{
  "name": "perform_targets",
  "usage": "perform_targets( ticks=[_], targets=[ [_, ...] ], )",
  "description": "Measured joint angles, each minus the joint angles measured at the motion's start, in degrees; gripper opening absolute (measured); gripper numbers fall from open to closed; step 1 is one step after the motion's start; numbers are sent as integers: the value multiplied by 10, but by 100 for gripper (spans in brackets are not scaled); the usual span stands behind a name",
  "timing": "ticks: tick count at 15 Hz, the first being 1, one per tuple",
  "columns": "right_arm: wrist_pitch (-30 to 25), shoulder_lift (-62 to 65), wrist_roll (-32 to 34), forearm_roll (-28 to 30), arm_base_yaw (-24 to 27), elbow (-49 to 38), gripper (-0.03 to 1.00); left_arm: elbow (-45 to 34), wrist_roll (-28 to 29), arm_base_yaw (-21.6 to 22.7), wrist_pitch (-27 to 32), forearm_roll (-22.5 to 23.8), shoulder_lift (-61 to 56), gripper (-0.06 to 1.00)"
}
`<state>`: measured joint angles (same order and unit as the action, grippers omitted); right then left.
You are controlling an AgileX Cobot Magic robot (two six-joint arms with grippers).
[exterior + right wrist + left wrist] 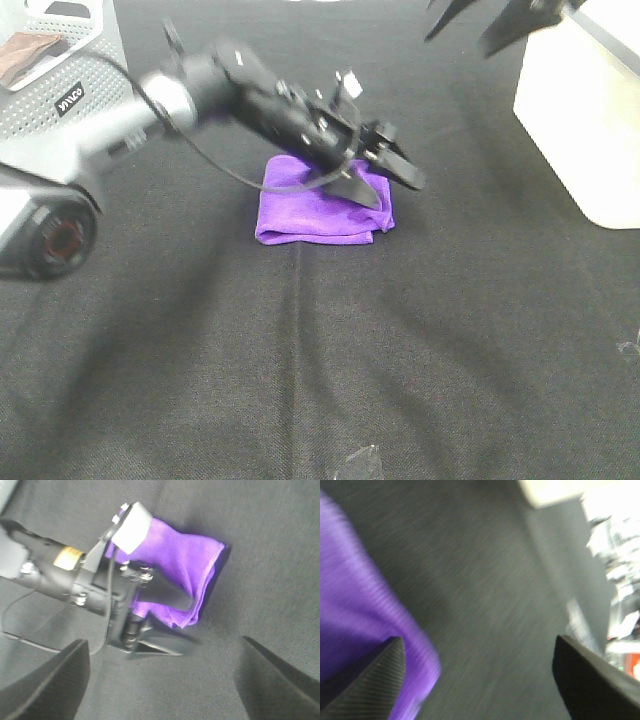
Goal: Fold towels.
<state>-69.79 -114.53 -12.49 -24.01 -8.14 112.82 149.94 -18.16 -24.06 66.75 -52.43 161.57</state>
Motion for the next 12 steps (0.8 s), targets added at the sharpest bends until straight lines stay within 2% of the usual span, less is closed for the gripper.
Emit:
perform_targets(
  ticks=[3, 5, 6, 8, 10, 12],
  targets=[
    [0, 50, 1, 4, 0, 0, 75, 71, 76, 17, 22, 151, -57, 79],
    [-1, 89, 2, 10, 0, -3, 75, 95, 103, 20, 23, 205, -84, 80],
    [1, 116, 2, 22, 0, -15, 75, 96, 123, 19, 24, 247, -95, 80],
    [0, 197, 7, 84, 0, -85, 75, 89, 158, 18, 28, 378, -124, 80],
    [-1, 285, 29, 124, 0, -167, 75, 28, 167, 26, 28, 471, -189, 80],
    [-1, 373, 33, 133, 0, -248, 75, -86, 167, 48, 27, 524, -282, 80]
  ],
)
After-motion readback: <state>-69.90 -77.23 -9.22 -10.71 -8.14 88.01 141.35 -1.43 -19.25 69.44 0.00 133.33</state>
